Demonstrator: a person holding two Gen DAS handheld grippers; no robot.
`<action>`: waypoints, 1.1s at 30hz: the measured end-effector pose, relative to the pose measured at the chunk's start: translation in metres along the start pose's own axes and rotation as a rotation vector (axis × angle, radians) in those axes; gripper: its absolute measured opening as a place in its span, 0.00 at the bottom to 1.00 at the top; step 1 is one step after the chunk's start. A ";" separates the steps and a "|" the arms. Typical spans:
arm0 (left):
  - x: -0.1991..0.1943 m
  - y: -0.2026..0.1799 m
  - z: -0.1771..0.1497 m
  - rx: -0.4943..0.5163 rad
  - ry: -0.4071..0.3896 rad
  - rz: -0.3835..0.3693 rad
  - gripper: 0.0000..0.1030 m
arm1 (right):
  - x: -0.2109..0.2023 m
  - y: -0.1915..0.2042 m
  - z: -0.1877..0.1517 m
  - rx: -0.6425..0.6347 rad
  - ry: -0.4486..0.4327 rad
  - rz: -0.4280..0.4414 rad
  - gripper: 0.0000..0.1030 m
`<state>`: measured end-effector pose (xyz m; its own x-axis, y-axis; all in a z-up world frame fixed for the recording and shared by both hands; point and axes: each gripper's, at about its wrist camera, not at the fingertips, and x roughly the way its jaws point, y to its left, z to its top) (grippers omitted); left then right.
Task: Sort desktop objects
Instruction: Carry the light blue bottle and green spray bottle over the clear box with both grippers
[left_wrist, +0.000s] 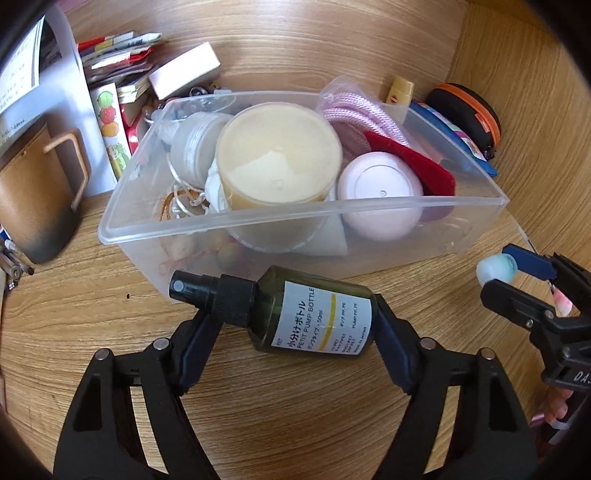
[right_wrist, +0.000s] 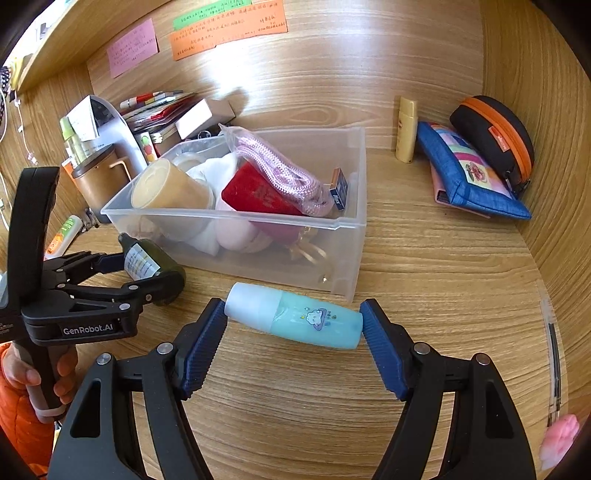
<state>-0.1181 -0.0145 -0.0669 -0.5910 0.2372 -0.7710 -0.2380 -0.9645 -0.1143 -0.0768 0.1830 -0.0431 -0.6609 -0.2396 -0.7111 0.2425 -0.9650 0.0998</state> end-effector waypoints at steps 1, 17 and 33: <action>-0.002 -0.001 -0.001 0.008 -0.006 0.007 0.76 | -0.001 -0.001 0.000 0.000 -0.004 -0.002 0.69; -0.047 0.005 -0.018 -0.014 -0.097 0.018 0.76 | -0.028 -0.004 0.008 0.004 -0.071 -0.001 0.69; -0.095 0.017 0.017 -0.060 -0.259 0.032 0.76 | -0.044 -0.008 0.038 -0.032 -0.150 -0.024 0.69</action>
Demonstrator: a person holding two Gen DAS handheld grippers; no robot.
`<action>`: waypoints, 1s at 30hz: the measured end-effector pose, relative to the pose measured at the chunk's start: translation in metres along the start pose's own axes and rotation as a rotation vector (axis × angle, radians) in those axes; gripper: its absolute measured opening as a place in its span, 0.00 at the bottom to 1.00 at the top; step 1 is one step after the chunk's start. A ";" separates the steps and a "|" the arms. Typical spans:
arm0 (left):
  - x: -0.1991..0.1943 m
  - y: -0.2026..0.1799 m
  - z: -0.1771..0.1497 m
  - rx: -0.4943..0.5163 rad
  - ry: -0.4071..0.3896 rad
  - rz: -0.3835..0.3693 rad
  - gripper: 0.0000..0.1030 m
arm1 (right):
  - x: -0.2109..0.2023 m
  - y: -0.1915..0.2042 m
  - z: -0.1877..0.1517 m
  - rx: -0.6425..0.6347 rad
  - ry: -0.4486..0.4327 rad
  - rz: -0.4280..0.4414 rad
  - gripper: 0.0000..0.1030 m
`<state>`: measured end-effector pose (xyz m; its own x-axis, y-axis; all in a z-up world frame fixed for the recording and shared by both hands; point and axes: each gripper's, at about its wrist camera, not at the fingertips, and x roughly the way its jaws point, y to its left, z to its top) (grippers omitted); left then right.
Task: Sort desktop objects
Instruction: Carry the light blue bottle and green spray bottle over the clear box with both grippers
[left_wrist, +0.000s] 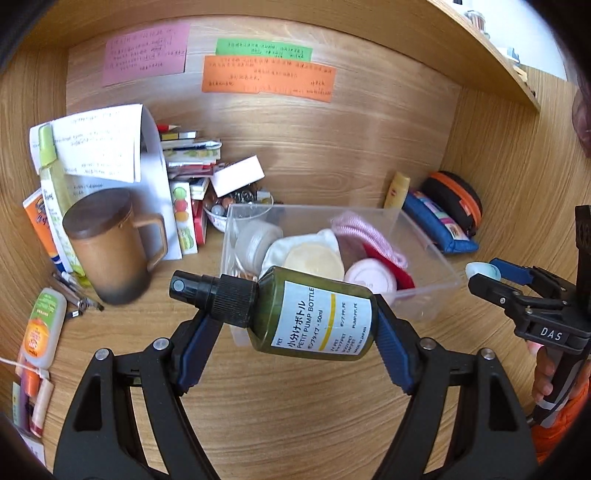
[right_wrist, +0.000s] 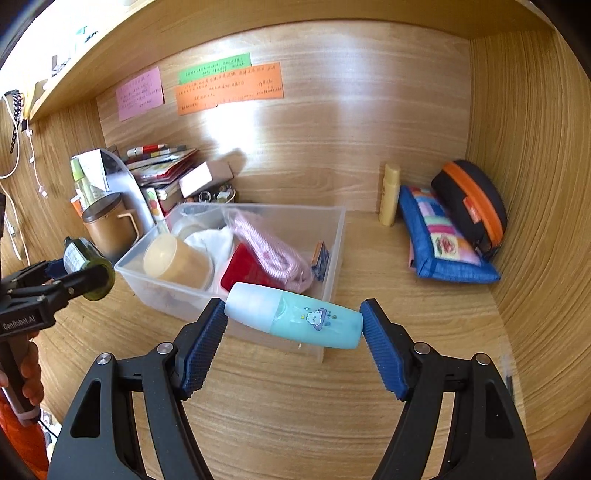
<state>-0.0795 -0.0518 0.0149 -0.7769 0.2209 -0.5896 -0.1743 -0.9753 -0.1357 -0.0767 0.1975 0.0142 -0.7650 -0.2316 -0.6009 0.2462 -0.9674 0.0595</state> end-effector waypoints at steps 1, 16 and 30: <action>0.001 0.000 0.003 0.000 0.000 -0.002 0.76 | 0.000 0.000 0.003 -0.005 -0.005 0.001 0.69; 0.022 -0.011 0.043 0.043 -0.034 -0.009 0.76 | 0.026 0.016 0.040 -0.086 -0.039 0.038 0.69; 0.073 -0.009 0.061 0.054 0.036 -0.045 0.76 | 0.070 0.021 0.060 -0.098 0.018 0.057 0.69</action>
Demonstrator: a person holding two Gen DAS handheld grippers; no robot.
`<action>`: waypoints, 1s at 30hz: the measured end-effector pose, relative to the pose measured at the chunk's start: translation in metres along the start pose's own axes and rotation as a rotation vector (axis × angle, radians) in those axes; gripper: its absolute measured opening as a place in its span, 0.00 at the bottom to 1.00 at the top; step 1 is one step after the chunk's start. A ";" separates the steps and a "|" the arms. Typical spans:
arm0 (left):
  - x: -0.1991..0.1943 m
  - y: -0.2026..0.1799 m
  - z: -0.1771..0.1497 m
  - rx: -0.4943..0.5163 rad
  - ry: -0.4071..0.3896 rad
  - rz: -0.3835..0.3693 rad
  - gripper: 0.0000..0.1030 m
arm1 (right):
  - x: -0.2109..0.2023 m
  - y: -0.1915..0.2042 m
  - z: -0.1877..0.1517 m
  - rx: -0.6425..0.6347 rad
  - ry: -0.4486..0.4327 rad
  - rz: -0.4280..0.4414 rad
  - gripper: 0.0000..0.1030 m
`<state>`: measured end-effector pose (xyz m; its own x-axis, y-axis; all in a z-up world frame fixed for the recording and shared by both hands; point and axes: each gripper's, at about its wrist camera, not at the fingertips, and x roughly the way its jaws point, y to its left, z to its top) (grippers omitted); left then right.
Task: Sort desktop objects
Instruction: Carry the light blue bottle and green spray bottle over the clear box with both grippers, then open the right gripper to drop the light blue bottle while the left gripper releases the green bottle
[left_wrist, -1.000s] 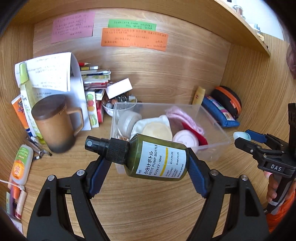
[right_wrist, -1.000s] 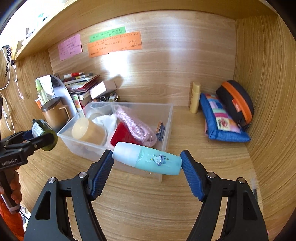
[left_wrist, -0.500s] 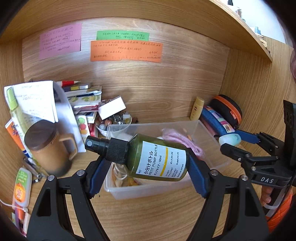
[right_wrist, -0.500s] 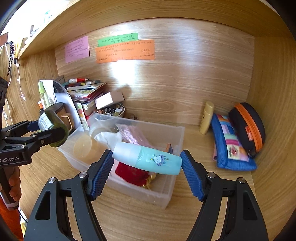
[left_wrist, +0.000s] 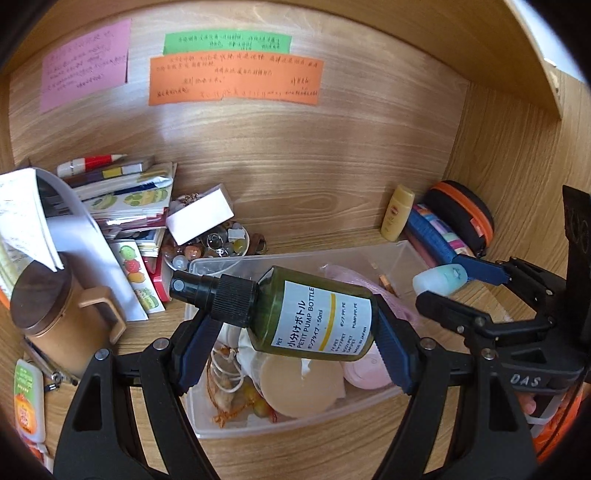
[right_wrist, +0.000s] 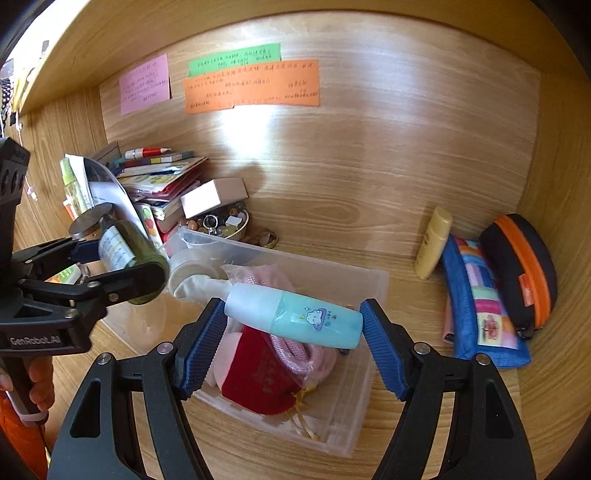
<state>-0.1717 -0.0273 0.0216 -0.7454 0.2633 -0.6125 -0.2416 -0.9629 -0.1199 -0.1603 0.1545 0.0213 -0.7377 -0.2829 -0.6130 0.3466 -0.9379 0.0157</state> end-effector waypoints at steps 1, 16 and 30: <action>0.006 0.002 0.001 -0.003 0.013 -0.001 0.76 | 0.005 0.001 0.000 0.000 0.008 0.009 0.69; 0.050 0.016 -0.003 -0.044 0.106 -0.021 0.76 | 0.042 0.003 -0.009 -0.002 0.094 0.048 0.69; 0.059 0.015 -0.008 -0.023 0.140 -0.015 0.77 | 0.062 0.008 -0.022 -0.023 0.161 0.030 0.69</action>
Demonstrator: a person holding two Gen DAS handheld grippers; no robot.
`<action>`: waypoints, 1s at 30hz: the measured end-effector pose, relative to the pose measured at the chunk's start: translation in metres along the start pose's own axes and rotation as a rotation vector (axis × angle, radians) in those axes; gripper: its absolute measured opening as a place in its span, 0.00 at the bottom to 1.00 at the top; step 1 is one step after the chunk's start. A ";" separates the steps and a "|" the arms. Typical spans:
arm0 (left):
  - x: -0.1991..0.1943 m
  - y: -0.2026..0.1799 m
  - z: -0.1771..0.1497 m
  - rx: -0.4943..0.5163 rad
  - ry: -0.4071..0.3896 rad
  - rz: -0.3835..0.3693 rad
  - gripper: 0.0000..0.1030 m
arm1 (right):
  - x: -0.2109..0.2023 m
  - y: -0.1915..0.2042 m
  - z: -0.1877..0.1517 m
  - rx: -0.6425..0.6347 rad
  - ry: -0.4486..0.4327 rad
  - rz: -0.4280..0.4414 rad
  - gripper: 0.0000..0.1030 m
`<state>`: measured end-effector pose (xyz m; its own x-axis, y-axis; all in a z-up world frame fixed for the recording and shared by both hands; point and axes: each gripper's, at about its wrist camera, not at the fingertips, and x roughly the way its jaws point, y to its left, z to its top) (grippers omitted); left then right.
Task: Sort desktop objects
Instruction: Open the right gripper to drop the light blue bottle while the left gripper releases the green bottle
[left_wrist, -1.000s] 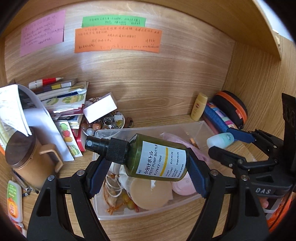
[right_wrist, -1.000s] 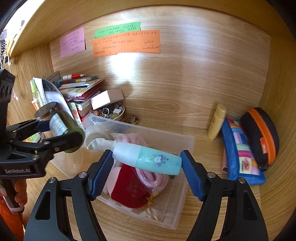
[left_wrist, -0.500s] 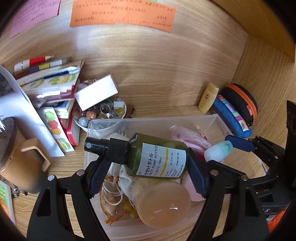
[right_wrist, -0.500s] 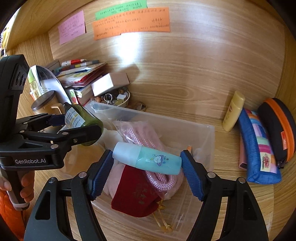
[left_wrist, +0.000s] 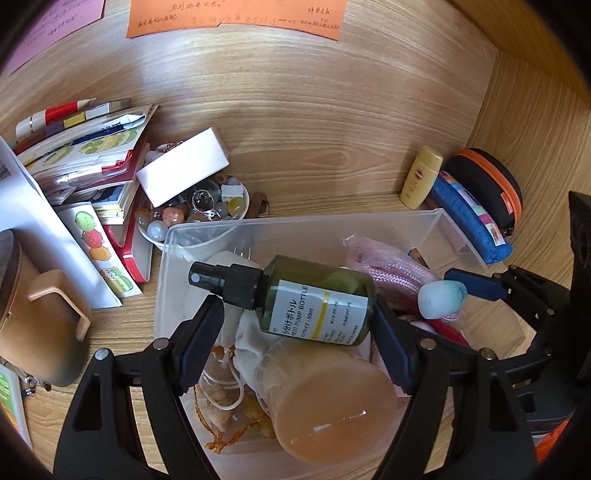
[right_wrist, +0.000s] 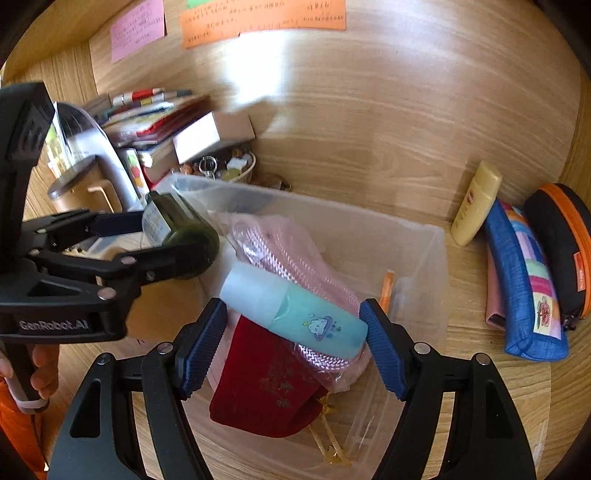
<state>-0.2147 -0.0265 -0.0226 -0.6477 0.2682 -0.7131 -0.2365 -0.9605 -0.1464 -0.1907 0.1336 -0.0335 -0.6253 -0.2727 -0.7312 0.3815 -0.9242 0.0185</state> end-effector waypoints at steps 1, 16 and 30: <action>0.000 0.001 0.000 -0.004 0.002 -0.005 0.77 | 0.000 0.001 0.000 -0.003 0.003 -0.001 0.69; -0.027 0.003 0.004 -0.034 -0.039 -0.029 0.89 | -0.011 0.007 0.003 -0.018 -0.005 0.015 0.80; -0.062 -0.009 -0.004 -0.002 -0.079 0.014 0.94 | -0.047 0.011 0.000 -0.034 -0.054 -0.015 0.85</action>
<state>-0.1698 -0.0343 0.0201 -0.7058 0.2595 -0.6592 -0.2254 -0.9644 -0.1382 -0.1573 0.1365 0.0008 -0.6665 -0.2740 -0.6933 0.3941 -0.9189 -0.0158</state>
